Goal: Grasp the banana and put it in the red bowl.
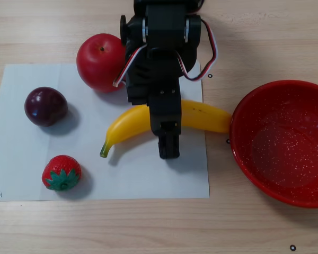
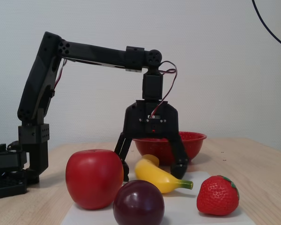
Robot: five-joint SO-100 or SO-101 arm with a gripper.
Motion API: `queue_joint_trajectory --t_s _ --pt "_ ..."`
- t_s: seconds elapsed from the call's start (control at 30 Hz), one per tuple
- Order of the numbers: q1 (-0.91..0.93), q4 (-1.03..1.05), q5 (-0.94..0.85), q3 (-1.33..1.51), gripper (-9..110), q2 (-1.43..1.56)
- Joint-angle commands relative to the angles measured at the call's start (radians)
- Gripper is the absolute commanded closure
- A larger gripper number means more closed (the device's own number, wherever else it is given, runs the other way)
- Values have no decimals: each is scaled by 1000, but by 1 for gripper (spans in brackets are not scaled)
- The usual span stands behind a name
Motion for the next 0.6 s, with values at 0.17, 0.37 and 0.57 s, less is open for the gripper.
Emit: queue_joint_trajectory --t_s 0.17,0.37,0.57 --pt "-11 17 18 6 80 187" --pt "-12 18 21 11 90 202" --pt "-23 51 17 -15 101 210"
